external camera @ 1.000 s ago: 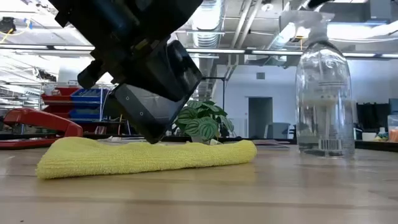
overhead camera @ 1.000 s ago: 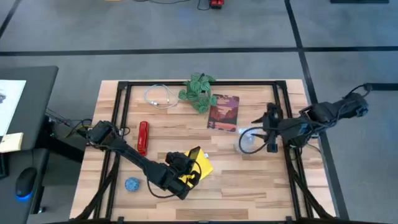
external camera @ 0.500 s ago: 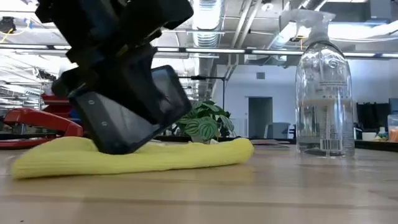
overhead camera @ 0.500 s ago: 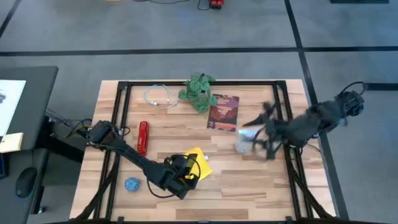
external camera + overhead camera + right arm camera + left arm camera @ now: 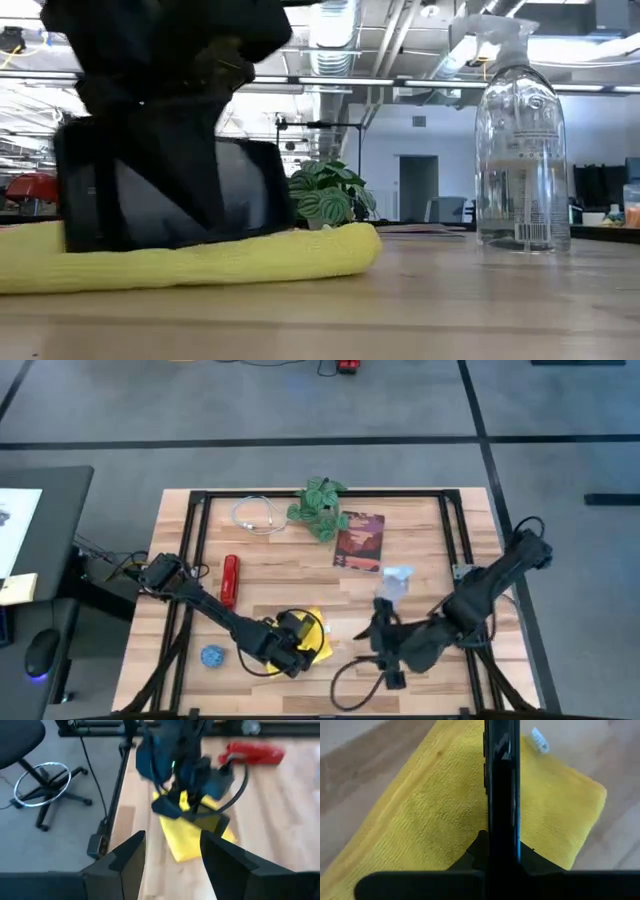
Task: Apply microfiber cloth
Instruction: Wipe the front of the cellphone using the microfiber cloth
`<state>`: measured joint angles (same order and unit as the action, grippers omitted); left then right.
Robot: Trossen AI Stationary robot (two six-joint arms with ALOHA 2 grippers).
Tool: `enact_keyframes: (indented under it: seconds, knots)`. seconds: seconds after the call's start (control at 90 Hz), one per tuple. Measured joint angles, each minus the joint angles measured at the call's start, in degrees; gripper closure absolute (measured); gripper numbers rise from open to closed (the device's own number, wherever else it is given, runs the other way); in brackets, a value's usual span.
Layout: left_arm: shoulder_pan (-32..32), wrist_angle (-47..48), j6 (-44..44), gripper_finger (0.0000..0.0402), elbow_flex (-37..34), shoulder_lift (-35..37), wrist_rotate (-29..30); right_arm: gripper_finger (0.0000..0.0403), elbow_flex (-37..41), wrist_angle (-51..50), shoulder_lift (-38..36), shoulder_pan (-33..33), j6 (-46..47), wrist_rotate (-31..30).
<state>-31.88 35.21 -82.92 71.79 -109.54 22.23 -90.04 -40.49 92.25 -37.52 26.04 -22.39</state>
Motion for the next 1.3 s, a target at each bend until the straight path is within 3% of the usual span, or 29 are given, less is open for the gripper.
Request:
enact_keyframes:
  seconds: [0.333,0.667,0.789,0.933,1.078,1.3]
  knots:
    - [0.1,0.1,-0.3,0.0351,1.0,0.0,-3.2,0.0230,0.0,-0.9,1.7,2.1,-4.2,1.9]
    - [0.1,0.1,0.3,0.0287,2.3,0.0,-14.5,0.0230,0.0,-6.0,1.4,5.8,-9.1,3.4]
    - [0.1,0.1,-0.5,0.0306,2.4,0.0,-14.9,0.0230,0.0,-6.6,1.4,5.8,-10.0,4.6]
    - [0.0,-0.1,-0.9,0.0385,2.4,0.0,-18.0,0.0230,1.8,-7.5,1.2,5.8,-9.7,9.2]
    - [-2.7,0.3,-3.9,0.0395,2.4,1.6,-11.6,0.0230,4.4,-8.3,1.4,4.7,-6.1,12.1]
    - [-10.3,8.1,-12.6,0.0398,2.3,7.2,8.1,0.0230,7.8,-0.7,1.7,2.9,3.8,12.3]
